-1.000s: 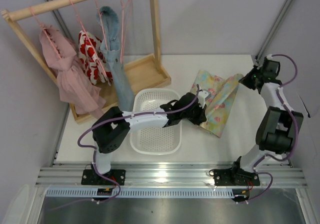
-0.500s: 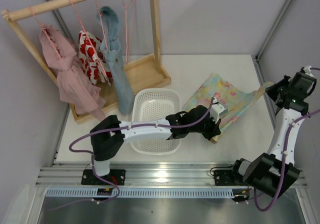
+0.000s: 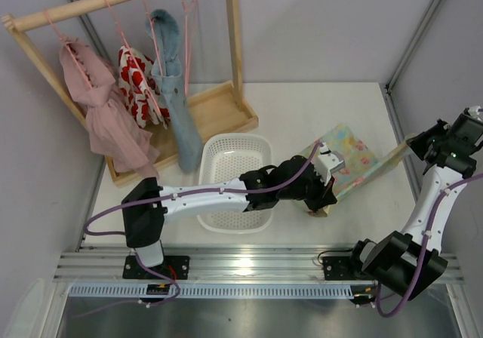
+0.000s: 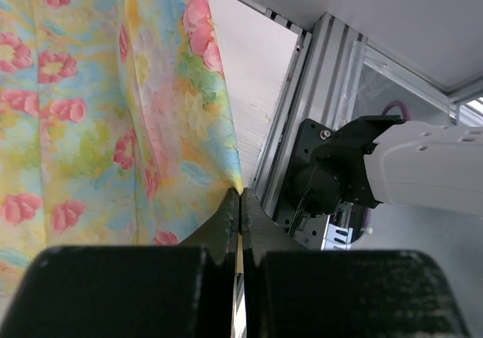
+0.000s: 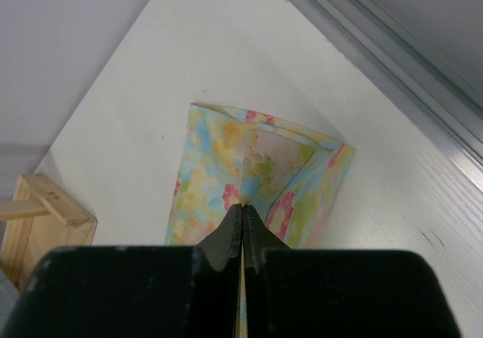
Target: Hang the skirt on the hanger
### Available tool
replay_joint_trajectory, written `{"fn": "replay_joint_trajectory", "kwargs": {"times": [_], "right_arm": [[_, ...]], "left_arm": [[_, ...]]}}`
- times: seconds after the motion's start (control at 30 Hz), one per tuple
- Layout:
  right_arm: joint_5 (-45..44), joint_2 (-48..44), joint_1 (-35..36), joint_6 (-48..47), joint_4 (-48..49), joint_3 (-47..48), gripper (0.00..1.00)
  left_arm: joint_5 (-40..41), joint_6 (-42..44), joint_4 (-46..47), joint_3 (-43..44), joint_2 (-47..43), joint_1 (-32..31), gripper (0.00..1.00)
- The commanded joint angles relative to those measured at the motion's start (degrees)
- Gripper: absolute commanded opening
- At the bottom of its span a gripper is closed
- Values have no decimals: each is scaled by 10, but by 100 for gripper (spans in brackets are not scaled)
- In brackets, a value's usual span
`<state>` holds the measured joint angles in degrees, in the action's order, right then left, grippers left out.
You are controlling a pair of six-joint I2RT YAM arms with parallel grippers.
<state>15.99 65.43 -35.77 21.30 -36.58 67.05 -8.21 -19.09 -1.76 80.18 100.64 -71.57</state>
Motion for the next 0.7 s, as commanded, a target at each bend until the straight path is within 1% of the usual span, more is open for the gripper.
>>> {"fn": "replay_joint_trajectory", "kwargs": {"times": [0.0, 0.1, 0.2, 0.27, 0.33, 0.4, 0.67], "right_arm": [[19, 27, 17, -13, 69, 52, 0], [-17, 65, 76, -26, 70, 70, 0], [-37, 101, 125, -27, 89, 77, 0], [-47, 122, 143, -25, 96, 90, 0], [-61, 161, 168, -29, 98, 112, 0], [-74, 188, 191, -32, 99, 128, 0], [-86, 342, 242, -36, 114, 208, 0]], "left_arm": [[-32, -5, -43, 21, -27, -9, 0], [-26, -16, -54, 19, -13, 2, 0], [-28, -45, -48, 7, -10, 29, 0], [-49, -72, -34, -16, -11, 62, 0], [-60, -83, -20, -32, -11, 89, 0], [-70, -83, -20, -34, -5, 102, 0], [-93, -96, 0, -48, 33, 166, 0]]}}
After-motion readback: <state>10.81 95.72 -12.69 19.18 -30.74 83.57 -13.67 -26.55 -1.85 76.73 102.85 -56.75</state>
